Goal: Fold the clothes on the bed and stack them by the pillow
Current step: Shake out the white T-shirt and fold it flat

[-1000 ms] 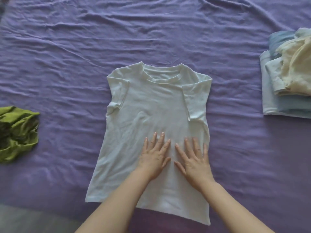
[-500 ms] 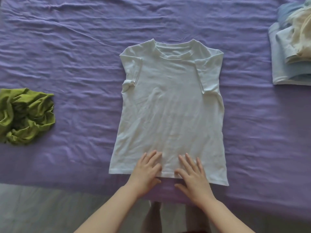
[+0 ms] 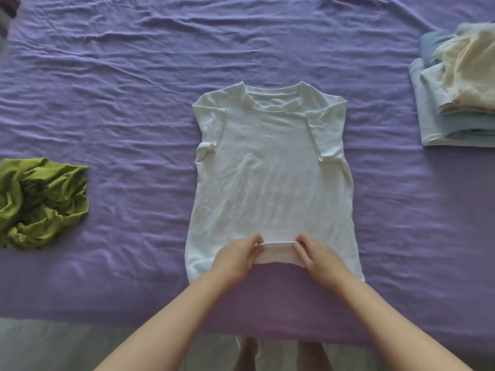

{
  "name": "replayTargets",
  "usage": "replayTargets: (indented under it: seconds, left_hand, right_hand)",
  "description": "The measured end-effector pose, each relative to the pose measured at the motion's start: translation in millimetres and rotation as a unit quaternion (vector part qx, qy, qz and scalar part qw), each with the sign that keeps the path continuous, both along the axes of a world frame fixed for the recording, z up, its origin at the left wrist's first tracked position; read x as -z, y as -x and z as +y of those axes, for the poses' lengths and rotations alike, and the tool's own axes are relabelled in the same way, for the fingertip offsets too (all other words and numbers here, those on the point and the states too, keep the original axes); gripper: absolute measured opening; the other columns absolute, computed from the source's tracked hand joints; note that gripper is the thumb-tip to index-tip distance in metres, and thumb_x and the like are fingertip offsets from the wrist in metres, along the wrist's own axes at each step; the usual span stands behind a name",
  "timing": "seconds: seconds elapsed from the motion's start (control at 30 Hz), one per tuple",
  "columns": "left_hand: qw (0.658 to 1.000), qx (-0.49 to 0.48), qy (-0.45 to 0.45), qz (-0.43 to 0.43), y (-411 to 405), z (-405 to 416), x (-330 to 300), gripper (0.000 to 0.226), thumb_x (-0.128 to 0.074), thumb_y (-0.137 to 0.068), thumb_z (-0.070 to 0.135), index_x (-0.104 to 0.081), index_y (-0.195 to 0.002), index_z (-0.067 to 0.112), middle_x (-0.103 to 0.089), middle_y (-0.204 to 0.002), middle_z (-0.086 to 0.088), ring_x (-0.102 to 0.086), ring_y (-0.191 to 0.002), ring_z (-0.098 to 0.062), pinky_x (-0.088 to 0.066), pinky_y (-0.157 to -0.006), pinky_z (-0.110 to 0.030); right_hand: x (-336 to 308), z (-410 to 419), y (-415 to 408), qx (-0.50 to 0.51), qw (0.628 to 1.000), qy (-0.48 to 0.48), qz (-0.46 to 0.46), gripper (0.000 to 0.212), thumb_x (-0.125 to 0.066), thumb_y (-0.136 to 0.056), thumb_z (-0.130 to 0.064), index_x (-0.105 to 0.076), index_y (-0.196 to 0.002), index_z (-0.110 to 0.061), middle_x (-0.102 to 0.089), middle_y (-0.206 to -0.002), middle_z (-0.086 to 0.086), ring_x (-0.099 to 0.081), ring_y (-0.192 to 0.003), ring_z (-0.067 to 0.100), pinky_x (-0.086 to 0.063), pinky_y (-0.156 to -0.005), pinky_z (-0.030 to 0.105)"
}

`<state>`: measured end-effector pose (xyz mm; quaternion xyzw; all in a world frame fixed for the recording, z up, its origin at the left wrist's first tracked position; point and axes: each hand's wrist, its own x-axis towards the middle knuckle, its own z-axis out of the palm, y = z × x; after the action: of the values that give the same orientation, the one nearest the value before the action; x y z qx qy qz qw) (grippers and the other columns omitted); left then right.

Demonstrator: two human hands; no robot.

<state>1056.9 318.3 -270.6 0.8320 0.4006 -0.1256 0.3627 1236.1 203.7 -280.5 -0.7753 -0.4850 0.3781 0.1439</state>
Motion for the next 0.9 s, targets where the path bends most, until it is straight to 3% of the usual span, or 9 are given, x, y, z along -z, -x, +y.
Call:
replayTargets:
  seconds: [0.1,0.2,0.27,0.4,0.5,0.57,0.67,0.83,0.9]
  left_hand:
    - [0.999,-0.023,-0.017,0.015,-29.6,33.4,-9.3,0.022,-0.042,-0.097,0.042,-0.055,-0.103,0.025,-0.065,-0.099,-0.004,-0.059,-0.094,-0.025,-0.035,-0.067,-0.03]
    - [0.999,-0.021,-0.031,0.027,-51.7,71.7,-21.2,0.031,-0.052,-0.088,0.053,-0.057,-0.099,0.025,-0.065,-0.097,0.001,-0.058,-0.091,-0.02,-0.035,-0.067,-0.03]
    - [0.999,0.011,-0.026,0.037,-61.9,95.4,-31.6,0.036,-0.063,-0.079,0.056,-0.056,-0.096,0.025,-0.06,-0.09,0.005,-0.053,-0.084,-0.017,-0.032,-0.066,-0.029]
    - [0.998,0.037,0.014,0.054,-80.5,140.2,-47.7,0.024,-0.073,-0.079,0.031,-0.051,-0.08,0.019,-0.048,-0.08,0.005,-0.043,-0.078,-0.015,-0.027,-0.063,-0.028]
    - [0.998,-0.045,0.051,0.008,-96.2,170.2,-56.4,0.022,-0.076,-0.076,0.022,-0.054,-0.073,0.021,-0.049,-0.068,0.009,-0.047,-0.068,-0.011,-0.032,-0.056,-0.02]
    - [0.988,-0.107,0.108,-0.032,-106.4,189.6,-61.5,0.018,-0.075,-0.076,0.02,-0.059,-0.077,0.026,-0.058,-0.072,0.012,-0.053,-0.063,-0.001,-0.037,-0.054,-0.011]
    - [0.982,-0.141,0.123,-0.036,-118.0,218.6,-61.0,0.014,-0.07,-0.079,0.015,-0.061,-0.082,0.024,-0.064,-0.081,0.007,-0.061,-0.075,-0.007,-0.048,-0.074,-0.023]
    - [0.981,-0.153,0.006,0.115,-123.2,259.8,-30.9,0.01,-0.06,-0.081,0.017,-0.062,-0.075,0.024,-0.066,-0.085,0.001,-0.063,-0.088,-0.02,-0.05,-0.076,-0.032]
    - [0.976,-0.193,0.032,0.091,-127.2,272.5,-20.9,0.013,-0.057,-0.083,0.013,-0.06,-0.073,0.021,-0.064,-0.081,-0.002,-0.06,-0.082,-0.022,-0.046,-0.072,-0.031]
  right_hand:
    - [-7.3,30.7,-19.4,0.002,0.999,-0.029,-0.032,0.025,-0.037,-0.097,-0.041,-0.046,-0.103,-0.019,-0.064,-0.087,0.005,-0.06,-0.084,0.033,-0.032,-0.062,0.033]
    - [-18.8,61.6,-46.2,-0.043,0.998,-0.027,-0.045,0.037,-0.049,-0.088,-0.053,-0.046,-0.107,-0.021,-0.052,-0.083,-0.008,-0.058,-0.082,0.024,-0.03,-0.063,0.031]
    - [-24.2,80.7,-71.5,-0.089,0.995,-0.012,-0.044,0.035,-0.057,-0.087,-0.046,-0.049,-0.109,-0.02,-0.053,-0.091,-0.006,-0.056,-0.087,0.022,-0.032,-0.065,0.03]
    - [-36.5,118.6,-125.2,-0.131,0.99,-0.053,-0.019,0.009,-0.059,-0.088,-0.017,-0.059,-0.094,-0.011,-0.056,-0.089,0.001,-0.055,-0.084,0.022,-0.034,-0.067,0.023]
    - [-48.8,148.8,-158.0,-0.018,0.995,-0.069,0.064,0.006,-0.067,-0.082,-0.015,-0.065,-0.08,-0.021,-0.06,-0.074,-0.006,-0.052,-0.066,0.003,-0.037,-0.062,0.015]
    - [-54.8,170.5,-174.9,0.061,0.985,-0.059,0.149,0.008,-0.07,-0.08,-0.017,-0.067,-0.077,-0.024,-0.062,-0.071,-0.006,-0.051,-0.064,0.001,-0.039,-0.063,0.019]
    - [-57.3,201.1,-190.9,0.121,0.971,-0.046,0.2,0.002,-0.067,-0.084,-0.02,-0.069,-0.084,-0.021,-0.063,-0.077,-0.002,-0.054,-0.07,0.009,-0.041,-0.066,0.024]
    - [-28.4,226.5,-191.0,0.126,0.991,-0.006,0.043,0.008,-0.059,-0.086,-0.015,-0.061,-0.082,-0.021,-0.064,-0.084,-0.002,-0.055,-0.078,0.013,-0.039,-0.064,0.022]
    - [-19.8,231.8,-188.9,0.16,0.987,-0.021,0.02,0.008,-0.058,-0.087,-0.015,-0.06,-0.083,-0.022,-0.064,-0.083,-0.003,-0.055,-0.078,0.014,-0.036,-0.062,0.022]
